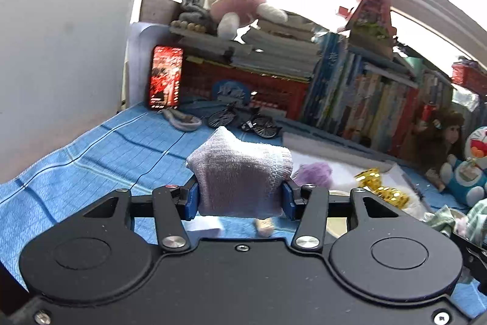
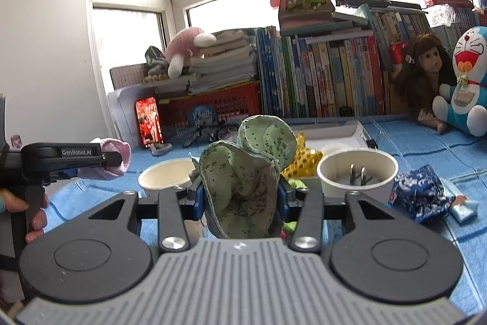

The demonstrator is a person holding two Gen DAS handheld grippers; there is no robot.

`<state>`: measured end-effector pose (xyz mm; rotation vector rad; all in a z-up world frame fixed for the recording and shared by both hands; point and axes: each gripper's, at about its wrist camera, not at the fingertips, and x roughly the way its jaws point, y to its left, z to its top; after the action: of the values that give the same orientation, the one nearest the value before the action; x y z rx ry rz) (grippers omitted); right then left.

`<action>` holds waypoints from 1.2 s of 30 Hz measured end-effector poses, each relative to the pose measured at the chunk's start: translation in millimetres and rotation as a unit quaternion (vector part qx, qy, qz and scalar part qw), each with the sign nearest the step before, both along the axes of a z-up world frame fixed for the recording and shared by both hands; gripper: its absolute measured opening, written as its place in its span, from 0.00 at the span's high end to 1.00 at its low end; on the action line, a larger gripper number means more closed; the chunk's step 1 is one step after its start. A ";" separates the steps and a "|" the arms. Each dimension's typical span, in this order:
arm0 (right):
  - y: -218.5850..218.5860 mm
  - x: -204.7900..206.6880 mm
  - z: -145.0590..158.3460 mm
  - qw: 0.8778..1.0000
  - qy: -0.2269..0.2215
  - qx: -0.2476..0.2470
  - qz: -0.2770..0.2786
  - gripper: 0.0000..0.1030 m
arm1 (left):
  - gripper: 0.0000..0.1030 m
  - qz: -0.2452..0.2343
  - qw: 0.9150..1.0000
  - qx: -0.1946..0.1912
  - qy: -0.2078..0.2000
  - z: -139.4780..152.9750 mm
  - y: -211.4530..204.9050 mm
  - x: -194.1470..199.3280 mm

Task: Organize soft objects
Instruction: 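Carry the sock and green cloth into the white tray and open both tools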

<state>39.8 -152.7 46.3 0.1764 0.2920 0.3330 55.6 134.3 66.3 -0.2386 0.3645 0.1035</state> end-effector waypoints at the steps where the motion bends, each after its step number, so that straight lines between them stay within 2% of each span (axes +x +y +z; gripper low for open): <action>1: -1.6 0.6 1.8 1.000 -0.001 0.003 -0.001 0.53 | 0.54 -0.003 1.000 0.000 -0.002 2.5 -2.0 -0.8; 10: -11.6 4.0 17.5 1.000 -0.014 0.013 -0.005 0.53 | 0.53 -0.043 0.999 0.009 -0.012 23.8 -21.3 0.4; 17: -21.1 12.9 35.9 0.999 -0.028 0.011 -0.010 0.52 | 0.53 -0.081 0.996 0.004 -0.023 45.8 -36.6 9.1; 25: -39.8 32.3 53.3 0.999 -0.025 0.015 -0.021 0.52 | 0.53 -0.112 0.993 -0.006 -0.028 61.0 -48.4 27.3; 31: -52.1 48.5 60.6 1.000 -0.012 0.014 -0.025 0.52 | 0.53 -0.131 0.991 -0.022 -0.009 66.7 -48.3 49.3; 36: -61.0 67.8 68.5 0.999 0.001 0.012 -0.031 0.52 | 0.53 -0.142 0.990 -0.018 0.001 77.2 -50.0 70.7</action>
<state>107.6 -213.7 114.8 0.2099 0.2839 0.2756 126.3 84.4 143.5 -0.2203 0.3992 -0.1831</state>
